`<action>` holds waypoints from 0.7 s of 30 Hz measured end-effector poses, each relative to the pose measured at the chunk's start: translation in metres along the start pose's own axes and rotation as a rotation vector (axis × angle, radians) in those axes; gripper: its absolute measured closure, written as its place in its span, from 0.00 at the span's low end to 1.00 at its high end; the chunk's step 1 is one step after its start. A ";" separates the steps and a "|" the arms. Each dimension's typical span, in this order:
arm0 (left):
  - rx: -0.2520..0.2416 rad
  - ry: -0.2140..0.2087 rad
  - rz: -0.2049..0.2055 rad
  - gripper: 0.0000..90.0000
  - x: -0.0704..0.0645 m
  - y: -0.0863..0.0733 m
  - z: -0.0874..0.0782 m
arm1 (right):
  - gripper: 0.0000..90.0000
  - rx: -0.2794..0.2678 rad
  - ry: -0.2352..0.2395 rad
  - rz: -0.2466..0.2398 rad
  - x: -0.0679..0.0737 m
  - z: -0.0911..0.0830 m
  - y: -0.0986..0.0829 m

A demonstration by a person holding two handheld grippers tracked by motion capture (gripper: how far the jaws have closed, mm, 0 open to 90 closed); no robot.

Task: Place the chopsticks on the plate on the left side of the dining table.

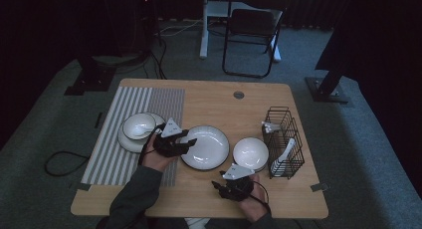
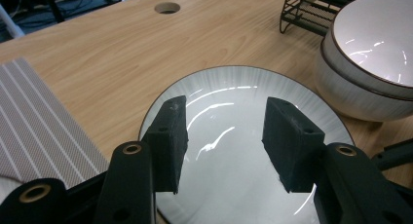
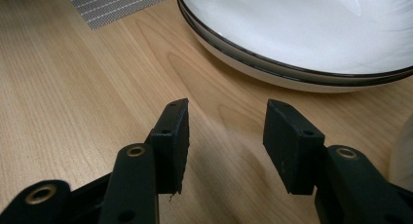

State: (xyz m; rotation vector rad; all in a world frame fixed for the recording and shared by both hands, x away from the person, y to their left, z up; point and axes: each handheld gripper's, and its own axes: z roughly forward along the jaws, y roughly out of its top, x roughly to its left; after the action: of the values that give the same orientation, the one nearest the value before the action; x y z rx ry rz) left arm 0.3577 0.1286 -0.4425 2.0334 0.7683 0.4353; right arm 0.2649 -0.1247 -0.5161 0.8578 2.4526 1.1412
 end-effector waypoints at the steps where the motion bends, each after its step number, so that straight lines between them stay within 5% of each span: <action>1: 0.000 0.000 0.000 0.58 0.000 0.000 0.000 | 0.57 0.000 0.000 0.000 0.000 0.000 0.000; 21: -0.020 -0.048 0.058 0.58 -0.012 0.031 0.018 | 0.57 0.007 0.000 0.009 -0.002 0.001 -0.004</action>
State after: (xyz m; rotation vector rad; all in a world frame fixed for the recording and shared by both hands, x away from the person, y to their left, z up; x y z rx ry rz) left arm 0.3697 0.0969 -0.4259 2.0444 0.6748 0.4239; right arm 0.2658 -0.1276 -0.5199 0.8717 2.4564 1.1362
